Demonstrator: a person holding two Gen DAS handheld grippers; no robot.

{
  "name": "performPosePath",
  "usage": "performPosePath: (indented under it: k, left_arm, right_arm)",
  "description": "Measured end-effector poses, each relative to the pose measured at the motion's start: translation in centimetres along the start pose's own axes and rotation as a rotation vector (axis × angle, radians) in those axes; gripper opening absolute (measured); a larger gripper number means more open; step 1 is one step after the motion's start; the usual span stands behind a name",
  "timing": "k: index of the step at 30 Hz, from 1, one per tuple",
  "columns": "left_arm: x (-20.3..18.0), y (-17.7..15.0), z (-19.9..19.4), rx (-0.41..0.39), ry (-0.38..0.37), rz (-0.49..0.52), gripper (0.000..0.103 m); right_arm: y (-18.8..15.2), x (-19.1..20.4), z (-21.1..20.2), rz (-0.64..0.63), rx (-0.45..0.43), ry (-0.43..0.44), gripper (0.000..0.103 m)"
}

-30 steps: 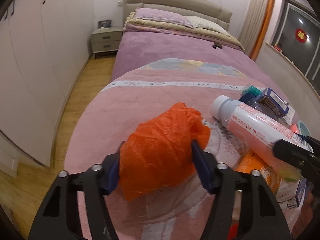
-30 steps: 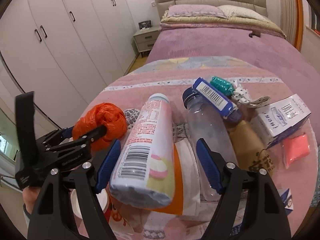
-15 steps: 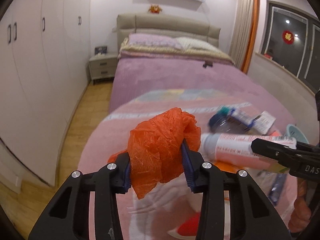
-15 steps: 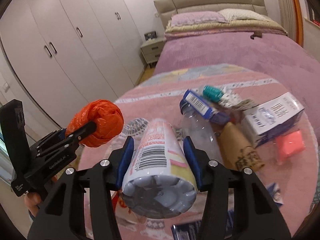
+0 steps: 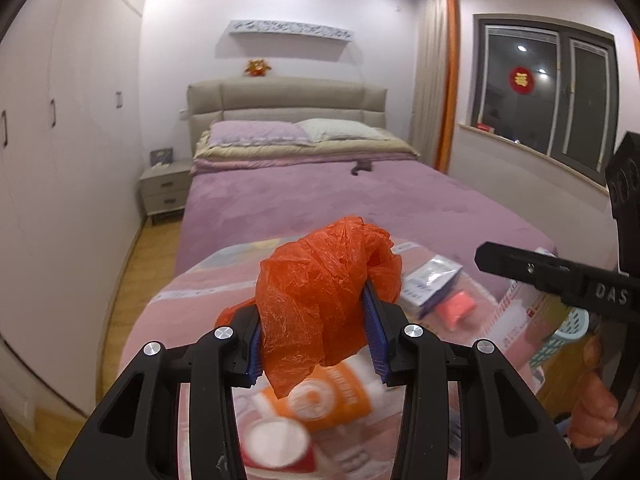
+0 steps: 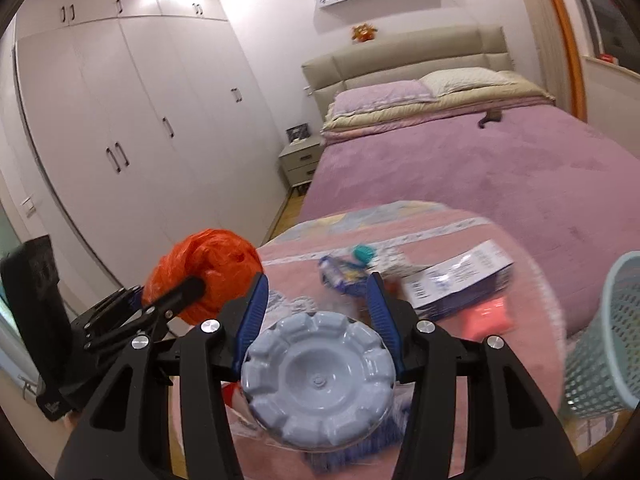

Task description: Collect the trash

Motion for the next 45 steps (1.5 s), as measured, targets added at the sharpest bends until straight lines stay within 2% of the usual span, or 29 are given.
performPosePath:
  k: [7,12,13,15,17,20,23,26,28,30,33,36,39,43,45]
  left_arm:
    - [-2.1,-0.4,1.0,0.019,-0.029,0.01,0.039]
    - [-1.6,-1.1,1.1,0.032,-0.032,-0.006,0.039]
    - [-1.3,-1.2,1.2,0.038,-0.033,-0.01,0.039]
    - [-1.2,-1.6,1.4,0.053,-0.04,-0.019,0.039]
    - [-1.0,-1.9,1.7,0.063,-0.041,-0.017,0.039]
    - [-1.1,-2.1,2.2,0.071,-0.049,-0.027,0.039]
    - [-1.5,-2.2,2.4,0.074,-0.059,-0.03,0.039]
    - [-1.9,-2.3,2.4,0.077,-0.073,-0.017,0.039]
    - [-2.1,-2.5,2.4,0.076,-0.08,-0.012,0.04]
    - [-2.2,-2.7,2.4,0.08,-0.088,-0.018,0.04]
    - [-2.6,-3.2,2.5,0.087,-0.104,-0.024,0.04]
    - [-3.2,-3.8,2.5,0.094,-0.121,-0.031,0.04]
    - [-3.6,-4.5,2.5,0.11,-0.131,-0.034,0.04]
    - [-3.7,-4.7,2.0,0.113,-0.123,-0.023,0.04]
    - [-3.4,-4.5,1.6,0.105,-0.12,-0.023,0.04]
  right_arm:
    - [1.7,-3.4,-0.9,0.028,-0.04,-0.049,0.047]
    - [0.4,-5.3,0.6,0.107,-0.029,-0.032,0.047]
    - [0.2,-5.7,0.7,0.091,-0.069,-0.05,0.047]
    - [0.0,-6.6,0.2,0.021,-0.14,-0.142,0.047]
    - [-0.1,-8.3,-0.3,-0.003,-0.155,-0.233,0.047]
    - [0.8,-10.5,-2.1,0.033,-0.201,-0.252,0.047]
    - [1.4,-11.5,-2.9,-0.018,-0.241,-0.318,0.047]
    - [-1.2,-12.3,-3.8,-0.023,-0.221,-0.323,0.047]
    - [-2.7,-12.5,-5.8,-0.016,-0.243,-0.329,0.047]
    - [-4.6,-12.7,-8.1,0.009,-0.241,-0.347,0.047]
    - [-8.1,-12.4,-9.8,0.015,-0.191,-0.359,0.047]
    - [-11.4,-12.0,-10.1,0.004,-0.154,-0.373,0.047]
    - [-13.4,-11.8,-7.8,0.016,-0.11,-0.37,0.044]
    - [-13.8,-11.7,-4.4,0.012,-0.046,-0.382,0.044]
    - [-14.0,-11.7,-3.7,0.016,0.014,-0.373,0.048]
Point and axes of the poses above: each gripper's, at about its wrist camera, not at the fingertips, and z roughly the way its jaws point, x to its left, y to its top, the point moved 5 cm from there along z, roughly the way its jaws point, and after that the axes turned 10 degrees about -x, right-handed, at the moved point
